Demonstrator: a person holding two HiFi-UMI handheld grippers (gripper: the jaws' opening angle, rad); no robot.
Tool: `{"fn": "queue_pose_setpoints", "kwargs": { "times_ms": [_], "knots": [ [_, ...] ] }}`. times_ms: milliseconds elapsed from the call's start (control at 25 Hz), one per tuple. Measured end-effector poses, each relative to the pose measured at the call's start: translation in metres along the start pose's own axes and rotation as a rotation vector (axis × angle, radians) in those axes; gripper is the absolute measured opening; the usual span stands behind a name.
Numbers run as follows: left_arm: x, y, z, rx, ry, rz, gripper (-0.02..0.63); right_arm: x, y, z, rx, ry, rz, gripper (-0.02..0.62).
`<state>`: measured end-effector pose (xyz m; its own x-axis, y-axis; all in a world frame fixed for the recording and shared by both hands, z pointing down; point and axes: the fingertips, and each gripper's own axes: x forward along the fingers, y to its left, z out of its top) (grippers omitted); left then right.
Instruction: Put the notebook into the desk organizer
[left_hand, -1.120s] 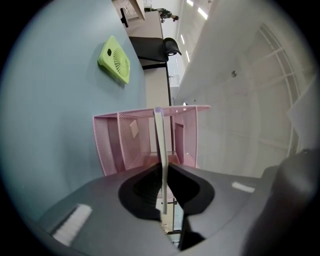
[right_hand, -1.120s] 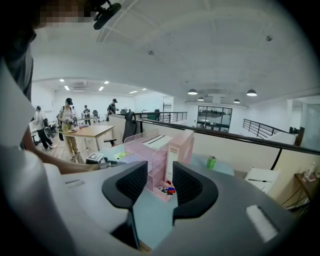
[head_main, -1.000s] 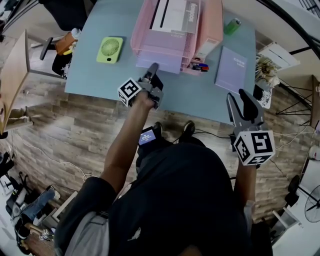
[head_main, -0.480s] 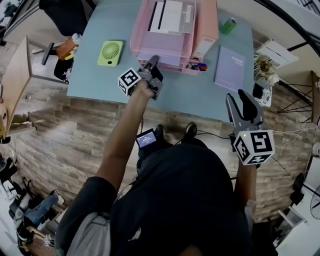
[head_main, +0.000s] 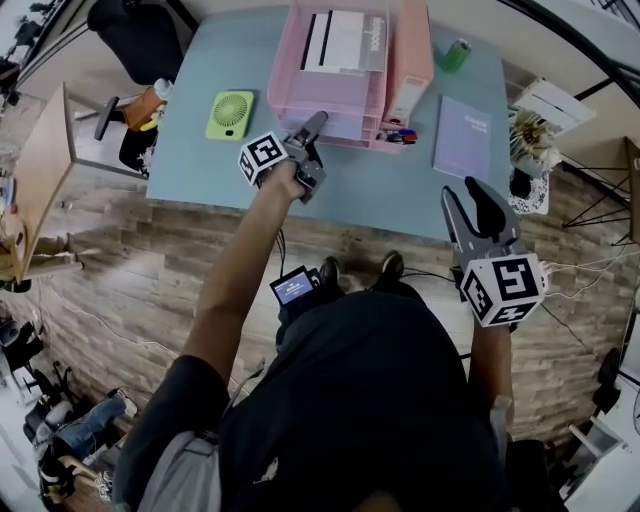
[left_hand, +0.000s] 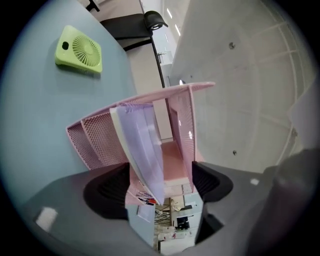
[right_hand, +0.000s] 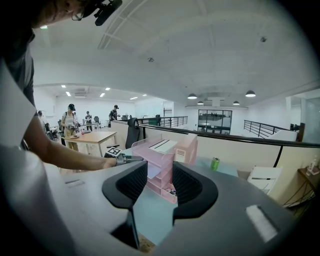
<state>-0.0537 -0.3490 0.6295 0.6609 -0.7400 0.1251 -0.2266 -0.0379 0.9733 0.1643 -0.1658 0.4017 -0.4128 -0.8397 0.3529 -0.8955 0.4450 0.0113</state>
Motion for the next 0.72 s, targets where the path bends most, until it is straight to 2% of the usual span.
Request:
{"fn": "queue_pose_setpoints", "kwargs": {
  "times_ms": [240, 360, 520, 720],
  "knots": [
    [-0.028, -0.003, -0.011, 0.055, 0.057, 0.005, 0.426, -0.003, 0.011, 0.001, 0.008, -0.023, 0.002, 0.155],
    [-0.048, -0.026, -0.018, 0.144, 0.095, -0.027, 0.425, -0.007, 0.013, 0.005, 0.015, -0.043, -0.006, 0.153],
    [-0.074, -0.085, -0.022, 0.358, 0.124, -0.112, 0.425, -0.009, 0.021, 0.013, 0.015, -0.078, 0.001, 0.153],
    [-0.105, -0.150, -0.021, 0.724, 0.112, -0.173, 0.405, -0.010, 0.035, 0.021, -0.006, -0.121, 0.016, 0.153]
  ]
}}
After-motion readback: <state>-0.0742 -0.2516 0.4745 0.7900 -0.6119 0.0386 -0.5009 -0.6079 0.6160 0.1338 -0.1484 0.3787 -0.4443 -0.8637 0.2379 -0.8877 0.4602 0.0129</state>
